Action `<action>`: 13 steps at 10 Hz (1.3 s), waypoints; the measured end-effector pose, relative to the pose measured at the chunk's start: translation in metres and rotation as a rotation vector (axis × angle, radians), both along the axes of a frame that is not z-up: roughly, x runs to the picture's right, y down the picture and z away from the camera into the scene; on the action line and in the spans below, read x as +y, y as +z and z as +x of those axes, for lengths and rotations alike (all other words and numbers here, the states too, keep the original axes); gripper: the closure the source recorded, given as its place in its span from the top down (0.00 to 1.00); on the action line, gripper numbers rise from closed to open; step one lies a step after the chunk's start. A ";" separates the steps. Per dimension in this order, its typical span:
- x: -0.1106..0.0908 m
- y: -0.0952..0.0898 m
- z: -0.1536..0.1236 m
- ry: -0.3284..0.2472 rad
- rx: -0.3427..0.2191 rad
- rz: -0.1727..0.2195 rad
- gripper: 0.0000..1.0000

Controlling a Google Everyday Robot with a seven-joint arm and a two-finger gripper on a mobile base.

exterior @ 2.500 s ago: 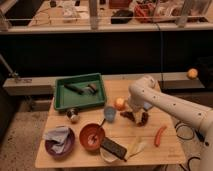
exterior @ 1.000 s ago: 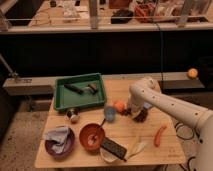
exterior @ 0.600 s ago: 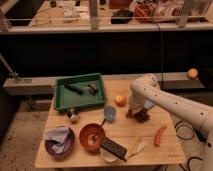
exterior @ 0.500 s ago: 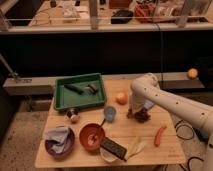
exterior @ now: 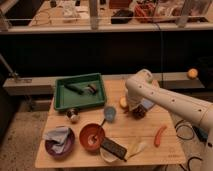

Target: Place grapes in plastic cup

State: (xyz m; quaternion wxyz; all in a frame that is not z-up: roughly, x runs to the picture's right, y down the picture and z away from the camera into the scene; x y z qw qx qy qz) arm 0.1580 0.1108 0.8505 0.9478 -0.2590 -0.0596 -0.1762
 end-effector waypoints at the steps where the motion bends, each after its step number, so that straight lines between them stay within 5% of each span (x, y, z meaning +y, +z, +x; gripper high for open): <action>1: 0.000 0.000 0.002 0.002 0.003 0.006 0.00; 4: -0.003 0.000 -0.005 -0.002 -0.001 0.023 0.06; 13: -0.021 -0.016 -0.007 0.006 -0.012 0.099 0.00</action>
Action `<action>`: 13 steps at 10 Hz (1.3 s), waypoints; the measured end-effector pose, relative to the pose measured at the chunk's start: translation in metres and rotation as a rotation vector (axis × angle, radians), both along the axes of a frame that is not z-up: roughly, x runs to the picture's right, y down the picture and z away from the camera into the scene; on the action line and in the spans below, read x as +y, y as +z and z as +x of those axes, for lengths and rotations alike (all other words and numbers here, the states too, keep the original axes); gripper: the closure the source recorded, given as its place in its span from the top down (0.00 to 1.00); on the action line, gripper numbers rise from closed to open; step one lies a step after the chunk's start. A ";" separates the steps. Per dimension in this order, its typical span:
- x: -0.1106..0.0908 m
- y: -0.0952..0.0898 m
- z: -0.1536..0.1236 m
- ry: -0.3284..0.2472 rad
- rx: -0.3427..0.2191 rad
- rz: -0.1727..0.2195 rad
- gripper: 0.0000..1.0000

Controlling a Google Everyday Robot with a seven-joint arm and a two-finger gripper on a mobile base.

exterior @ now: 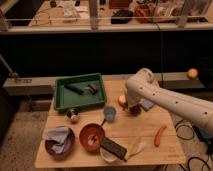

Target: Place grapes in plastic cup

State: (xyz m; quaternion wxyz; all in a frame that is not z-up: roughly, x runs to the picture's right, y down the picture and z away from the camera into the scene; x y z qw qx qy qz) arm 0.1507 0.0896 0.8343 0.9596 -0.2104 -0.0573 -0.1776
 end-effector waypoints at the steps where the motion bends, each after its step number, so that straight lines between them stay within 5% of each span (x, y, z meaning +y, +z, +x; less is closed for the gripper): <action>1: -0.002 -0.001 -0.002 0.000 -0.006 0.011 0.00; 13: -0.014 -0.018 -0.027 -0.038 -0.095 0.074 0.00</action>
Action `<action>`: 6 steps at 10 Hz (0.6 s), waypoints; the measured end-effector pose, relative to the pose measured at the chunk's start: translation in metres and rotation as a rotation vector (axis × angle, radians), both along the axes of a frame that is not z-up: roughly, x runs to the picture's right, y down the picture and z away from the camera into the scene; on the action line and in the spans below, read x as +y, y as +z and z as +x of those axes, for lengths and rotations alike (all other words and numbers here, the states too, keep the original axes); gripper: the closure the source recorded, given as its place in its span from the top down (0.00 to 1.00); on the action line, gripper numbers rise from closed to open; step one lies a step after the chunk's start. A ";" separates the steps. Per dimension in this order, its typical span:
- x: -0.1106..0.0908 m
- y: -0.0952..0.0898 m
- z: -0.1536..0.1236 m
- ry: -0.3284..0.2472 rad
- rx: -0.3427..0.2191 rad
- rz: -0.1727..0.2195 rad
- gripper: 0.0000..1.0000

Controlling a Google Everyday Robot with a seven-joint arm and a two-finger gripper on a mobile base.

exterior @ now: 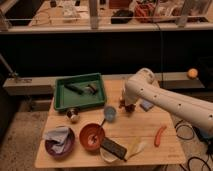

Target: Place grapes in plastic cup

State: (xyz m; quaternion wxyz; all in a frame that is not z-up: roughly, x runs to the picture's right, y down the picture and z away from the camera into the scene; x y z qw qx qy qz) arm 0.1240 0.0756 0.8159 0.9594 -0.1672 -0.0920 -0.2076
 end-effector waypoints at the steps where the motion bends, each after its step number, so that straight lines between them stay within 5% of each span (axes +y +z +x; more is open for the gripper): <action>1: 0.000 -0.001 -0.002 -0.007 -0.011 0.002 0.00; 6: -0.002 -0.007 -0.010 -0.032 -0.055 0.017 0.00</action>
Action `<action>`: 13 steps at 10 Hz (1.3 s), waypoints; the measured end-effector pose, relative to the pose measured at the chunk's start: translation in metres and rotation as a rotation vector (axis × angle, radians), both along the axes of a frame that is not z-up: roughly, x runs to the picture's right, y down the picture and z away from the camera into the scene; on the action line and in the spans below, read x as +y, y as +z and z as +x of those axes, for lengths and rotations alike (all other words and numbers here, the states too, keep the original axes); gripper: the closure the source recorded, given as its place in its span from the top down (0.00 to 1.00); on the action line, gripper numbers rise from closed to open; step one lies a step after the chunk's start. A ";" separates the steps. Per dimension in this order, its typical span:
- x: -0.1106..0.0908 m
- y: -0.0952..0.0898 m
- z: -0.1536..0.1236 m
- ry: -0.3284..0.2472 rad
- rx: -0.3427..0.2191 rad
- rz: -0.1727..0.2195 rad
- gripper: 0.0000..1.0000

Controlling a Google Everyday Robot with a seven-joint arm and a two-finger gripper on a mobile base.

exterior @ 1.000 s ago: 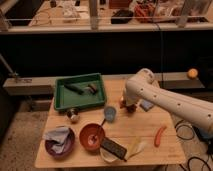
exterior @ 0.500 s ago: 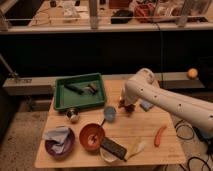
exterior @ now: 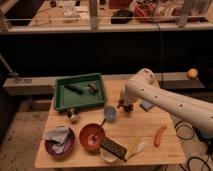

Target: Place grapes in plastic cup

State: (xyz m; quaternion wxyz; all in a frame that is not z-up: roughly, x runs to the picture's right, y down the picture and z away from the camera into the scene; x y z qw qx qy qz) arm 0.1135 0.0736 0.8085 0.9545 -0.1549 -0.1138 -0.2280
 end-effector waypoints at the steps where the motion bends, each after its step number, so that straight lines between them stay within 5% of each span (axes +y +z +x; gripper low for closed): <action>1: -0.001 -0.002 -0.001 -0.003 -0.010 0.002 0.00; 13: -0.016 -0.015 -0.012 -0.064 -0.141 0.046 0.00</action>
